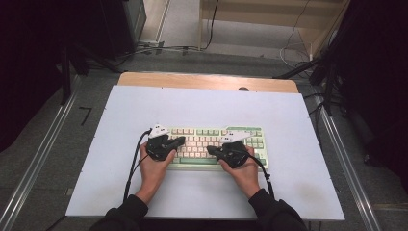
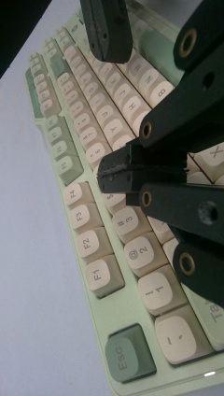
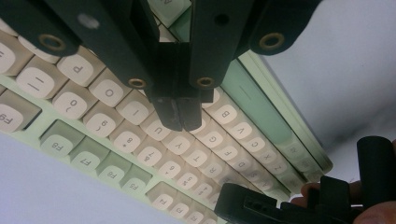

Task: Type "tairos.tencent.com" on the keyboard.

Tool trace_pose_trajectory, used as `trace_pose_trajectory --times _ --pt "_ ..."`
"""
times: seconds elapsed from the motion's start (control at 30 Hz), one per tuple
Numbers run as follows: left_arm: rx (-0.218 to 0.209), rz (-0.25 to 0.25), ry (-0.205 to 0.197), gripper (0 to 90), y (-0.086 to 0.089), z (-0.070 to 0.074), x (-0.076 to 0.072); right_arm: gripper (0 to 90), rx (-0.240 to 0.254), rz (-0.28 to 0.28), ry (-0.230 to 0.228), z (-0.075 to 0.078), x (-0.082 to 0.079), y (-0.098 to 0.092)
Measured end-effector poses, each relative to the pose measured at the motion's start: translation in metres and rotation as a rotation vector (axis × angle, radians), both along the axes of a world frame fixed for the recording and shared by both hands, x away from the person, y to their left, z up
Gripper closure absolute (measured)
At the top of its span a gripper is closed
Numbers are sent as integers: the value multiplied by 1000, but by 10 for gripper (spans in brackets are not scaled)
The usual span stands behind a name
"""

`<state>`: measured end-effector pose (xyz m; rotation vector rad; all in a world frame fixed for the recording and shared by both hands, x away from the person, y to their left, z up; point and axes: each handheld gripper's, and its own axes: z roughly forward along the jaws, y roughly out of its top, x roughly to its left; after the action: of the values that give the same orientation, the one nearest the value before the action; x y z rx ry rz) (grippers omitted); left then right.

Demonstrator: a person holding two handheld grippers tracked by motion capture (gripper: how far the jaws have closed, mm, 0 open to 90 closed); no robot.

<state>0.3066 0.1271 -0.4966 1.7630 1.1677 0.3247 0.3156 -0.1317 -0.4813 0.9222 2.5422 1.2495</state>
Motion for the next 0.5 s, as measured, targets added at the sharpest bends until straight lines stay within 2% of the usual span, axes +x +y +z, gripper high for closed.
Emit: trace_pose_trajectory --times 0.5 --pt "-17 -6 -4 900 0 2 -2 882 -2 5 -2 -1 0 1"
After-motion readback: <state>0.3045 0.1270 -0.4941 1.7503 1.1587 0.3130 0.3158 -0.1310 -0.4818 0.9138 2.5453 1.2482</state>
